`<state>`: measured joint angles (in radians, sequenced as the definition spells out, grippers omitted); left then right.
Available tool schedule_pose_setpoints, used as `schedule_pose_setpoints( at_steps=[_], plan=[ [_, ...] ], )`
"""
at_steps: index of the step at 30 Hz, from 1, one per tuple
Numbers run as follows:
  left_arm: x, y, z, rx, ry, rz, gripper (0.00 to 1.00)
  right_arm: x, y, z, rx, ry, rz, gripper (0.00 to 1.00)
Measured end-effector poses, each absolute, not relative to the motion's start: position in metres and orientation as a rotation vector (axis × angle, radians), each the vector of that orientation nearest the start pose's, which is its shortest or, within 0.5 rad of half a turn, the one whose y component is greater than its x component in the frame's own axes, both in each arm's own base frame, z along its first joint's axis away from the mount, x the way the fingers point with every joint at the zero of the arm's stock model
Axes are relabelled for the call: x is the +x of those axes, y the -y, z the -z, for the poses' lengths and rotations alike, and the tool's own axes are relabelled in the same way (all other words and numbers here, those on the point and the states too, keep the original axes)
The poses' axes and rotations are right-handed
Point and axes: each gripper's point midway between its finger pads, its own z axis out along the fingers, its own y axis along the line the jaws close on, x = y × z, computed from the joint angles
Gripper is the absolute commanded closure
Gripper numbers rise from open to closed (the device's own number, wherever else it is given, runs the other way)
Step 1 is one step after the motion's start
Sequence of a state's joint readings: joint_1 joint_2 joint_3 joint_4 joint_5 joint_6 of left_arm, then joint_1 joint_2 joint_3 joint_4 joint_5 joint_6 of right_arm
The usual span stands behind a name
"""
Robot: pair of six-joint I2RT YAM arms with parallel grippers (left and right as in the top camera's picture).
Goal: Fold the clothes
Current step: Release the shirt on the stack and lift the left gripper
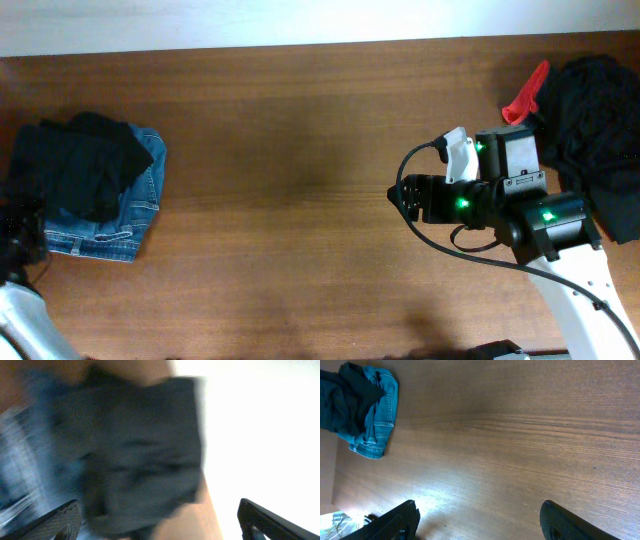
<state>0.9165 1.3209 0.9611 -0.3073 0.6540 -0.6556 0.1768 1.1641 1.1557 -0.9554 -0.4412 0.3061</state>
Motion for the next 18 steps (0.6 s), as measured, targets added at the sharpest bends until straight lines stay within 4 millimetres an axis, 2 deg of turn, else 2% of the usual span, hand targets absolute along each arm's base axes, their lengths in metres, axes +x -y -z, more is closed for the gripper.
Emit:
schedule_pose_setpoints(
  at_steps=[3,5,6,8,10,12,14,18],
  plan=[
    [0.315,-0.213,-0.259,-1.013,-1.696,0.586,0.01,0.275,-0.122,-0.225,-0.009,-2.566,-0.732,0.18],
    [0.32,-0.191,-0.292,-0.846,-1.692,0.619,0.01,0.277,-0.118,-0.223,0.004,-2.568,-0.696,0.18],
    [0.321,-0.186,-0.3,-0.806,-1.692,0.63,0.01,0.278,-0.116,-0.222,0.008,-2.567,-0.68,0.18],
    [0.331,-0.156,-0.334,-0.607,-1.702,0.672,0.01,0.281,-0.11,-0.223,0.02,-2.557,-0.634,0.18],
    [0.34,-0.129,-0.355,-0.461,-1.719,0.699,0.01,0.284,-0.105,-0.228,0.03,-2.537,-0.593,0.16],
    [0.347,-0.096,-0.374,-0.311,-1.734,0.73,0.01,0.288,-0.101,-0.241,0.033,-2.497,-0.558,0.13],
    [0.352,-0.062,-0.394,-0.171,-1.735,0.757,0.01,0.292,-0.098,-0.263,0.022,-2.433,-0.536,0.12],
    [0.346,0.005,-0.424,0.065,-1.757,0.819,0.01,0.292,-0.094,-0.317,-0.034,-2.288,-0.506,0.09]
  ],
)
